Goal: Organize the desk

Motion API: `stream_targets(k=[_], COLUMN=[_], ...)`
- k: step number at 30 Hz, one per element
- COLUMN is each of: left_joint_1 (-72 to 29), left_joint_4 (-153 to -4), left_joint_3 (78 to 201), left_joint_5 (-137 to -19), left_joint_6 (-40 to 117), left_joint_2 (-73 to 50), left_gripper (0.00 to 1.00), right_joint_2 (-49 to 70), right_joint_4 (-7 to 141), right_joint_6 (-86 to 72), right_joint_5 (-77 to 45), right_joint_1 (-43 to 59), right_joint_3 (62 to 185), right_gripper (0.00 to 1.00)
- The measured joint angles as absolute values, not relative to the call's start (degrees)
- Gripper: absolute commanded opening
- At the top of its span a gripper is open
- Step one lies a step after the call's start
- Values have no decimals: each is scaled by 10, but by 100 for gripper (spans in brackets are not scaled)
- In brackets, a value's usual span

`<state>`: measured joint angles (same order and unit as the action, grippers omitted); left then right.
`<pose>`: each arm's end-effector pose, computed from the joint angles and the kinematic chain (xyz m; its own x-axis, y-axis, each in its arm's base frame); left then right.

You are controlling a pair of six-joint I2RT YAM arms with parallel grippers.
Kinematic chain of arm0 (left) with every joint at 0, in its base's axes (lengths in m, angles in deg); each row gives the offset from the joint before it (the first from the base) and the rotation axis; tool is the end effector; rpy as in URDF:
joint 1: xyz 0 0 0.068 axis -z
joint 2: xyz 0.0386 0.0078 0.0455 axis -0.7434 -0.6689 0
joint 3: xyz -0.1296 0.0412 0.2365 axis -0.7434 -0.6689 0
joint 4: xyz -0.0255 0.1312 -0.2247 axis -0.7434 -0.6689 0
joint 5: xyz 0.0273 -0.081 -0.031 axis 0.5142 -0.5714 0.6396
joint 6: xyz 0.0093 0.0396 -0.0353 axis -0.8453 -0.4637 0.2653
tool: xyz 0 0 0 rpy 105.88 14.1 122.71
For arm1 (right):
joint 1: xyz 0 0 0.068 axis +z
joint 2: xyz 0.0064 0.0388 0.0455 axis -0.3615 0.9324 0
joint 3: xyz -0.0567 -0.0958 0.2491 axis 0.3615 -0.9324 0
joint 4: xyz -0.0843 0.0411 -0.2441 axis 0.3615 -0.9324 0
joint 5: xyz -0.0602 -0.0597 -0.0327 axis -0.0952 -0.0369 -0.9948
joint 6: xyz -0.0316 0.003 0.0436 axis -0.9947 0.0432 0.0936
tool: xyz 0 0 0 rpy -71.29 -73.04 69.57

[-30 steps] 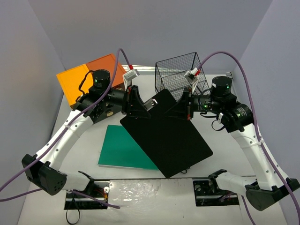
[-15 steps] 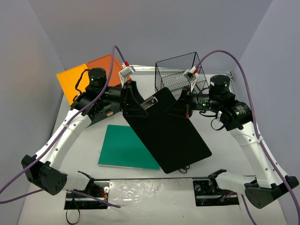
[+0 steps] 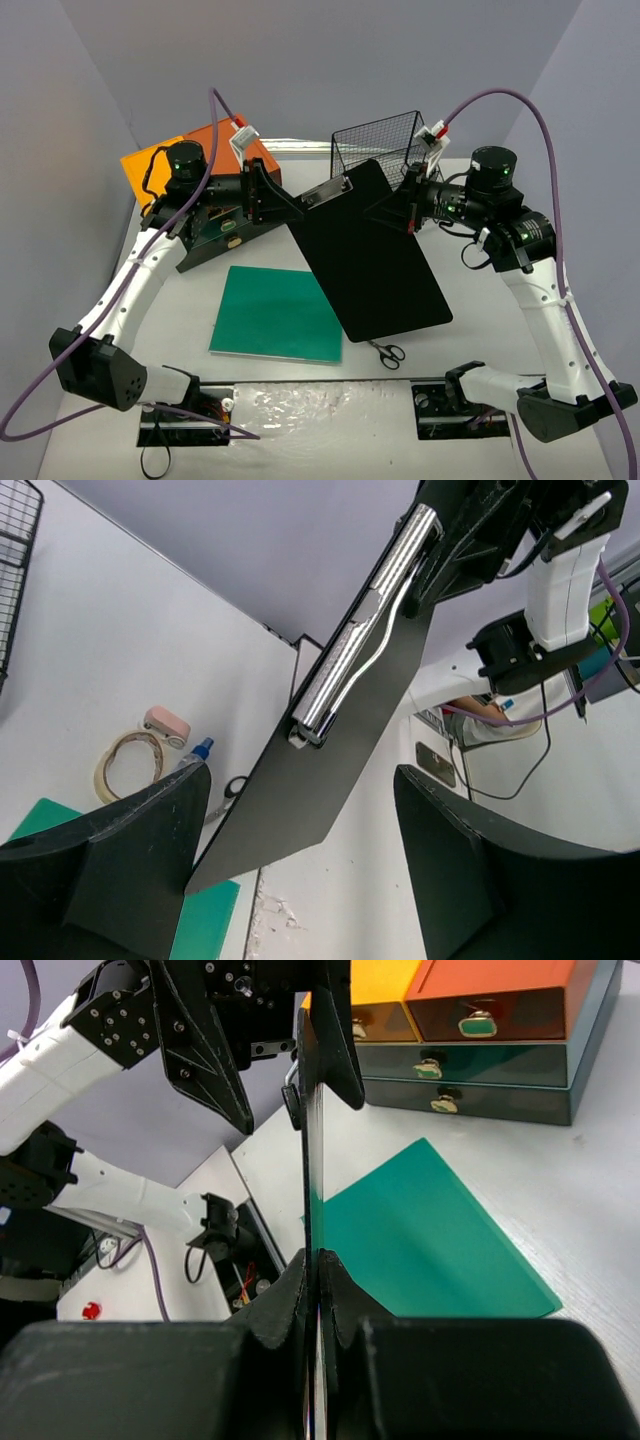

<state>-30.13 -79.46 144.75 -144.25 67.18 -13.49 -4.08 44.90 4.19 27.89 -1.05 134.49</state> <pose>0.2646 -0.1214 0.4352 -0.6257 0.0197 -0.7798 0.7790 -0.0364 -0.6259 0.1974 0.1020 0.4926 -0.3295 0.0837 -0.9404 -0.8900 0.3050 0.3390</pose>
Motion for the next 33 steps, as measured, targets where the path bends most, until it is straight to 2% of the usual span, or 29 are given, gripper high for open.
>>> stream_targets(k=[9,13,20,26,33], left_joint_1=[-314,-314,-314,-316,-316], left_joint_4=[-549,-371,-174,-115,-92], left_joint_3=[1426,1407,1393,1393,1393], left_joint_5=[-1444,-1443,-1435,-1432,-1436], left_joint_6=[837,969,1160,1269,1302], left_joint_2=[-187,-229,-281,-297,-297], left_gripper=[66,62,58,55,52], right_joint_2=[-31,-30,-29,-29,-28], right_joint_4=[445,443,442,440,440], right_joint_6=[42,42,42,42,43], right_joint_5=[276,275,268,262,261], right_joint_1=[-21,-28,-41,-50,-63], right_joint_3=[1374,1380,1381,1381,1386], right_gripper=[0,0,0,0,0])
